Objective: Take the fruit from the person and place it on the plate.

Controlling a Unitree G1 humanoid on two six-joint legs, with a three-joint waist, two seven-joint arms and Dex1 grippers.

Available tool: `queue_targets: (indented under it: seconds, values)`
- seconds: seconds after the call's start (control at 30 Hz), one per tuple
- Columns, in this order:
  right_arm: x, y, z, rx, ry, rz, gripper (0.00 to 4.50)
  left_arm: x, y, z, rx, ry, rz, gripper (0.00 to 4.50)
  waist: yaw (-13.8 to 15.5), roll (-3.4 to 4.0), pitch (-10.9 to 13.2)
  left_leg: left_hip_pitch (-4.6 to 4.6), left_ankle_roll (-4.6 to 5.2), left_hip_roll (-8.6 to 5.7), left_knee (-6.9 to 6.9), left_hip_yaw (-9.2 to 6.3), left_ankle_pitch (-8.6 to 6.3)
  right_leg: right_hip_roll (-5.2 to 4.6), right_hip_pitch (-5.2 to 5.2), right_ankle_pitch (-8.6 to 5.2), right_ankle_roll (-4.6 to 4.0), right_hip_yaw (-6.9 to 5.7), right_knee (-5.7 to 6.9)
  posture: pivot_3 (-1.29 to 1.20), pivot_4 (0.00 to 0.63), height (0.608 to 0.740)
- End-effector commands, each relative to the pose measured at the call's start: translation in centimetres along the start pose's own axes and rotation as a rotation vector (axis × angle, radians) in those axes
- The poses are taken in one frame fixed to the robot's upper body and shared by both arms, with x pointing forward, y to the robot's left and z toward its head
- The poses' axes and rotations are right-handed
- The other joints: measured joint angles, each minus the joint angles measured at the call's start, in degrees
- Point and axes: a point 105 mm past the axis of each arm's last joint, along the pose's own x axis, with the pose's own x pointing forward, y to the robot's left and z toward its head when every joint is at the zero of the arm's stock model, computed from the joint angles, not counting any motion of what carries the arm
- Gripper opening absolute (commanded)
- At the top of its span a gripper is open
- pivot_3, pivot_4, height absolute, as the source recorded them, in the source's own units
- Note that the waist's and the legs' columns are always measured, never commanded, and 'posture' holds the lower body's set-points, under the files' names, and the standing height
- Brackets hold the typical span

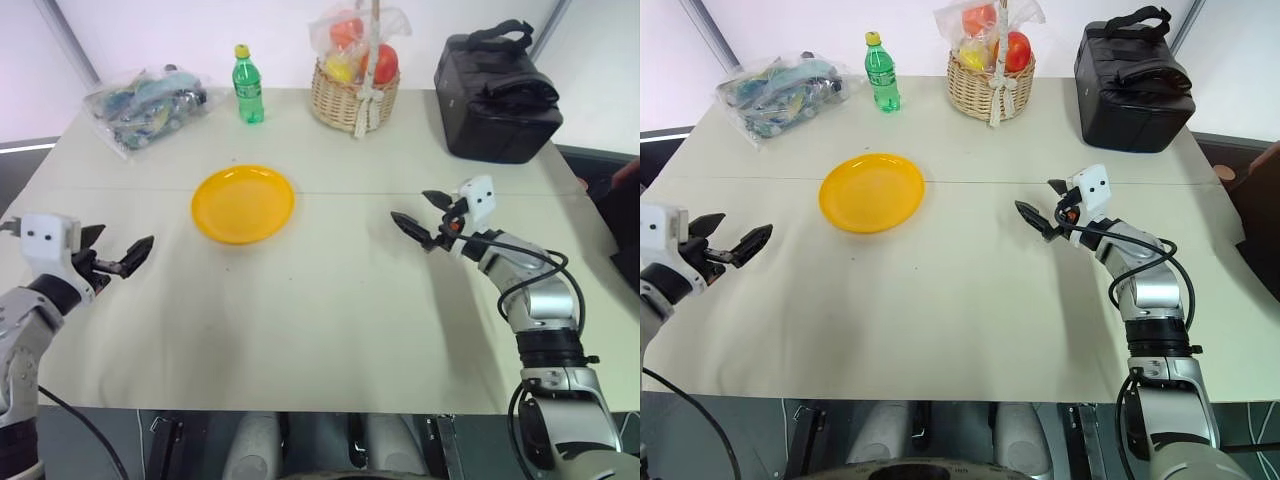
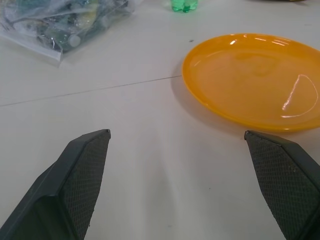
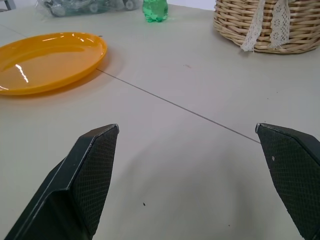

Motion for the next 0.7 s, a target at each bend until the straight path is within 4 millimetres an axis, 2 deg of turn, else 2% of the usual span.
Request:
queue_targets:
  seconds: [0.03, 0.7]
  values:
    - [-0.13, -0.1, 1.44, -0.024, -0.052, -0.005, 4.5, -0.08, 0.21, 1.66, 0.031, -0.054, 0.003, 4.49, 0.02, 0.0, 0.0, 0.0, 0.0, 0.0, 0.0, 0.0, 0.0, 0.0, 0.0, 0.0, 0.0, 0.0, 0.0, 0.0, 0.15, 0.74]
    - [0.09, 0.01, 1.36, -0.02, -0.056, -0.008, 4.5, 0.44, 0.02, 2.32, 0.039, -0.075, -0.004, 4.49, 0.0, 0.0, 0.0, 0.0, 0.0, 0.0, 0.0, 0.01, 0.0, 0.0, 0.0, 0.0, 0.0, 0.0, 0.0, 0.0, 0.15, 0.74]
